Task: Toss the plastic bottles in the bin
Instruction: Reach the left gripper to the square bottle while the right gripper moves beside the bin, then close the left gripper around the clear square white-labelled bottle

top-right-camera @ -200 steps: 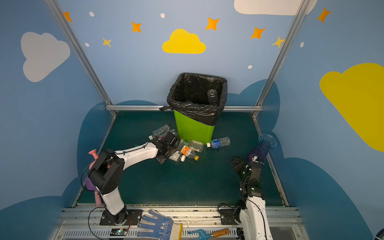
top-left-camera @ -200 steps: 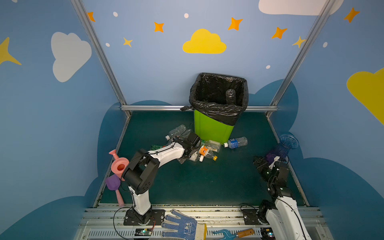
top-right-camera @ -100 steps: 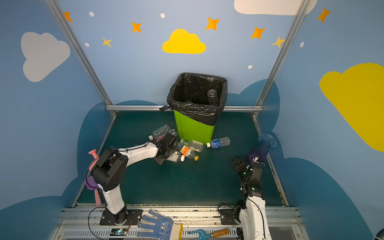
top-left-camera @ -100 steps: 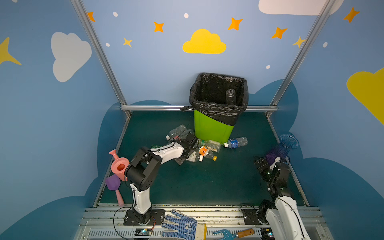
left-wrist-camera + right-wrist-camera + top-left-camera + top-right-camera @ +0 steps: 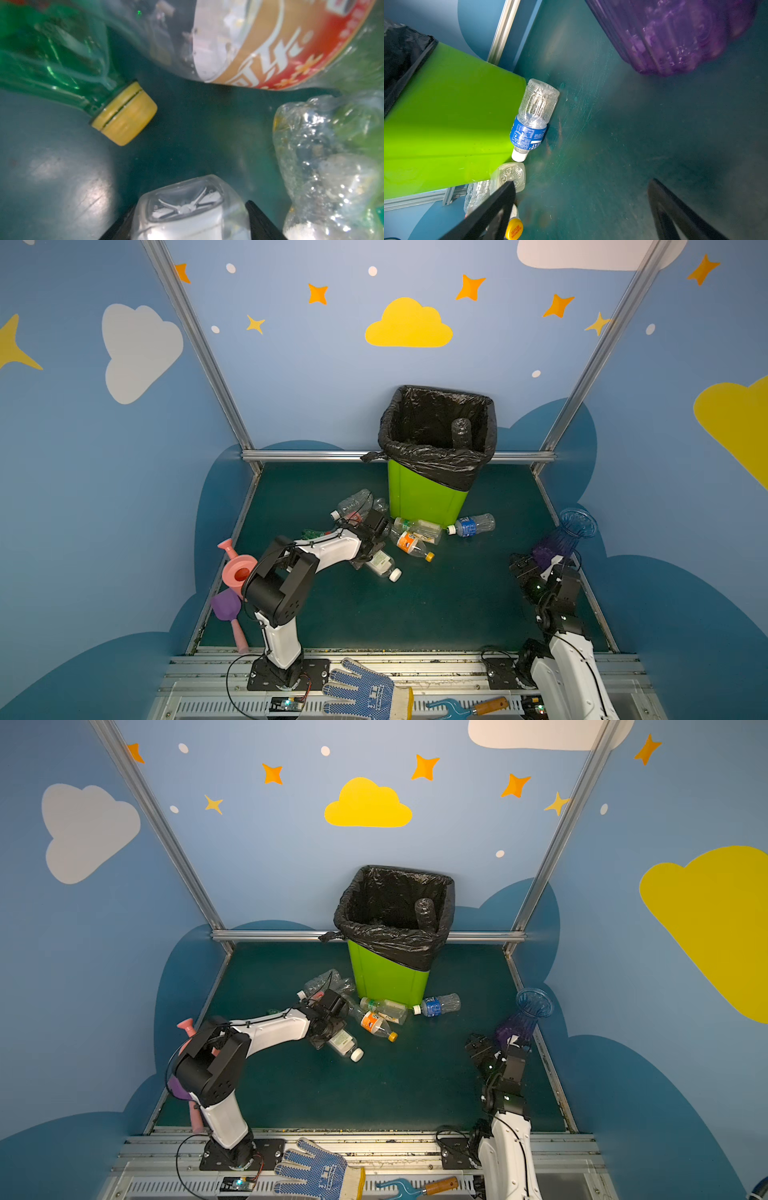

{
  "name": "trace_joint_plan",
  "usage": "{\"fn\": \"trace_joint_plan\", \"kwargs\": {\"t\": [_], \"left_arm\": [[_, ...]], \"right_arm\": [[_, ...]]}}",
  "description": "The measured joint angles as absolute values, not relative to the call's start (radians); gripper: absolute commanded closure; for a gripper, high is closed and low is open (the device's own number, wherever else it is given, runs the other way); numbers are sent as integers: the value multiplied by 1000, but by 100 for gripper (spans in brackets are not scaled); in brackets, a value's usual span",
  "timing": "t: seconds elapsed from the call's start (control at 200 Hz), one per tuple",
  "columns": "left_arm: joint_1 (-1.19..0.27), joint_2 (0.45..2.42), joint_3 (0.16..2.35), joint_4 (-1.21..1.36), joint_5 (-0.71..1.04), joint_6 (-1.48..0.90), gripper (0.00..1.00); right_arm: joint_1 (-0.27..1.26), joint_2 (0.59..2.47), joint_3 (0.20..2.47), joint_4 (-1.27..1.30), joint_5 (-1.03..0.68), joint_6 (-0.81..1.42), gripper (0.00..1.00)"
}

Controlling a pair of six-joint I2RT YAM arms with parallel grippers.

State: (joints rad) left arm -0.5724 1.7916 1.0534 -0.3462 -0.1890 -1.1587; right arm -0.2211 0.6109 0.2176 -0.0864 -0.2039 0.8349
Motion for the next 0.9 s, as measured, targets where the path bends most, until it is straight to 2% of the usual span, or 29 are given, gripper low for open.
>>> {"fn": "trace_joint_plan", "kwargs": {"t": [0.085, 0.255, 0.576, 0.721, 0.896], "left_arm": [[-571, 1768, 1020, -321, -181, -1129, 35], [-571, 1748, 992, -304, -168, -1058, 35], [-581, 1736, 995, -324, -157, -971, 4], [-617, 1726, 1015, -381, -182, -965, 0], [-651, 1709, 1016, -409, -187, -1003, 1]], "right_arm": [[-222, 606, 218, -87, -204, 835, 2], [-227, 599, 218, -87, -204, 839, 2], [-228, 584, 210, -98, -209, 848, 2], [-228, 572, 199, -105, -212, 857, 2], [-229, 564, 185, -113, -212, 857, 2]]}}
